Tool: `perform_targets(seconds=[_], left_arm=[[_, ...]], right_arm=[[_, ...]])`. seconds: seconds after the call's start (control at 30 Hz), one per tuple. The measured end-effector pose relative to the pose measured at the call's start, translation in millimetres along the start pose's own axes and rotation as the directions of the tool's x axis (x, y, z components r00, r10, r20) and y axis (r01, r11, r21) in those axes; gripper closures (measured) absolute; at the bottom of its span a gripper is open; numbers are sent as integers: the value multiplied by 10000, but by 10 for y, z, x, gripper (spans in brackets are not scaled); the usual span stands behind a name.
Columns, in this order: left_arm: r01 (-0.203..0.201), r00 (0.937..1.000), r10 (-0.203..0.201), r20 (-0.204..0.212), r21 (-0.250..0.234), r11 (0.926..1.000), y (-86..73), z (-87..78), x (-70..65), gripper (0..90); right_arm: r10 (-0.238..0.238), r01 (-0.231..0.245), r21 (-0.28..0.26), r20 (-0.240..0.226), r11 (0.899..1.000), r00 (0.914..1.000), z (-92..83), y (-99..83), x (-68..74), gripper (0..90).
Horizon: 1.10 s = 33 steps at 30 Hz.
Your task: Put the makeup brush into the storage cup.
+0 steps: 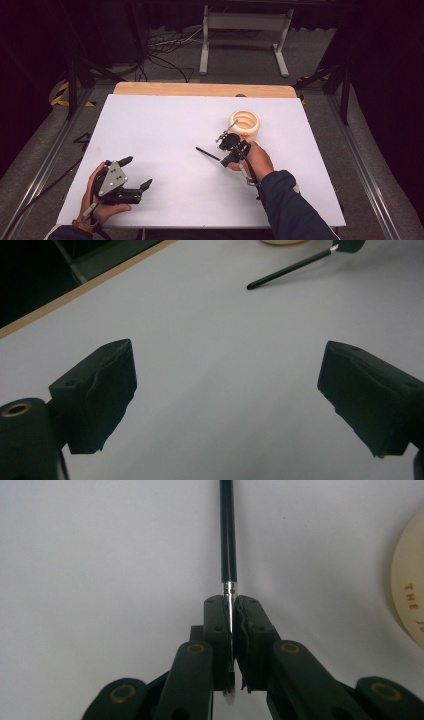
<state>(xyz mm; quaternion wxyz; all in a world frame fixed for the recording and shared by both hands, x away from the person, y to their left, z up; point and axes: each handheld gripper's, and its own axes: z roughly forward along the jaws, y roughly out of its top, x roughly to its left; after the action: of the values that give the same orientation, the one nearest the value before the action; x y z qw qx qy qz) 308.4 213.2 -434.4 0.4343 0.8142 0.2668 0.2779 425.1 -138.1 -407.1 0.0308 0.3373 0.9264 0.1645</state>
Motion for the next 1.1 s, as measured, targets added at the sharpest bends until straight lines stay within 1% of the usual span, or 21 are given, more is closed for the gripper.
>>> perform_targets(seconds=[0.03,0.07,0.2,0.3,0.37,0.43,0.47,0.5,0.6,0.67,0.73,0.77,0.8,0.83,0.9,0.93,0.97,1.0,1.03,1.07,1.1], left_arm=[[0,10000,0,0,0,10000,0,0,0,100],[-304,9995,303,54,163,9994,43,66,-43,101],[-901,9959,897,150,287,9955,138,188,-121,124],[-1099,9938,1095,209,176,9938,202,259,-155,143],[-1239,9918,1230,339,253,9920,248,324,-170,144],[-1464,9883,1450,462,284,9888,308,405,-208,147],[-1464,9883,1450,462,284,9888,308,405,-208,149],[-1541,9871,1526,481,295,9876,332,436,-226,149],[-1922,9798,1900,621,313,9808,428,541,-300,144],[-2189,9726,2159,863,262,9754,486,592,-345,156],[-2534,9643,2506,855,230,9671,552,655,-409,172],[-2706,9594,2681,880,182,9625,585,691,-438,186],[-2934,9524,2908,919,161,9558,620,724,-464,186],[-3046,9491,3026,871,99,9524,652,754,-491,199],[-3310,9398,3293,915,40,9436,727,825,-539,231],[-3510,9327,3493,897,30,9364,792,891,-583,242],[-3510,9327,3493,897,30,9364,792,891,-583,255],[-3675,9260,3664,913,-55,9300,842,939,-610,270],[-3756,9221,3744,974,-70,9268,871,968,-625,270],[-3999,9120,3990,957,-100,9165,925,1030,-665,287],[-4157,9049,4149,951,-120,9094,954,1069,-690,303]], right_arm=[[18,-18,-53,6,10000,10000,-12,-10,-10,844],[58,-58,-140,2,9999,10000,-32,-24,-20,845],[50,-56,-355,-168,9994,9998,-89,-59,-42,845],[35,-47,-471,-253,9989,9997,-126,-78,-52,845],[62,-76,-574,-241,9983,9997,-147,-91,-67,845],[143,-164,-780,-278,9968,9995,-171,-102,-73,845],[143,-164,-780,-278,9968,9995,-171,-102,-73,845],[95,-131,-891,-411,9959,9991,-194,-109,-73,845],[79,-128,-1072,-460,9942,9989,-236,-118,-59,846],[4,-59,-1141,-487,9935,9988,-262,-121,-53,845],[11,-70,-1235,-481,9923,9988,-289,-125,-42,846],[-2,-72,-1335,-553,9910,9985,-316,-131,-40,846],[-2,-72,-1335,-553,9910,9985,-316,-131,-40,846],[15,-96,-1409,-572,9900,9984,-329,-134,-36,846],[-120,32,-1489,-587,9888,9982,-367,-134,-16,846],[-152,53,-1583,-614,9874,9980,-405,-130,-4,846],[-223,117,-1597,-653,9871,9976,-419,-128,3,846],[-223,117,-1597,-653,9871,9976,-419,-128,3,846],[-253,150,-1664,-601,9859,9979,-444,-123,13,846],[-293,189,-1689,-593,9854,9978,-460,-121,18,846],[-357,244,-1748,-614,9843,9975,-483,-115,33,846]])
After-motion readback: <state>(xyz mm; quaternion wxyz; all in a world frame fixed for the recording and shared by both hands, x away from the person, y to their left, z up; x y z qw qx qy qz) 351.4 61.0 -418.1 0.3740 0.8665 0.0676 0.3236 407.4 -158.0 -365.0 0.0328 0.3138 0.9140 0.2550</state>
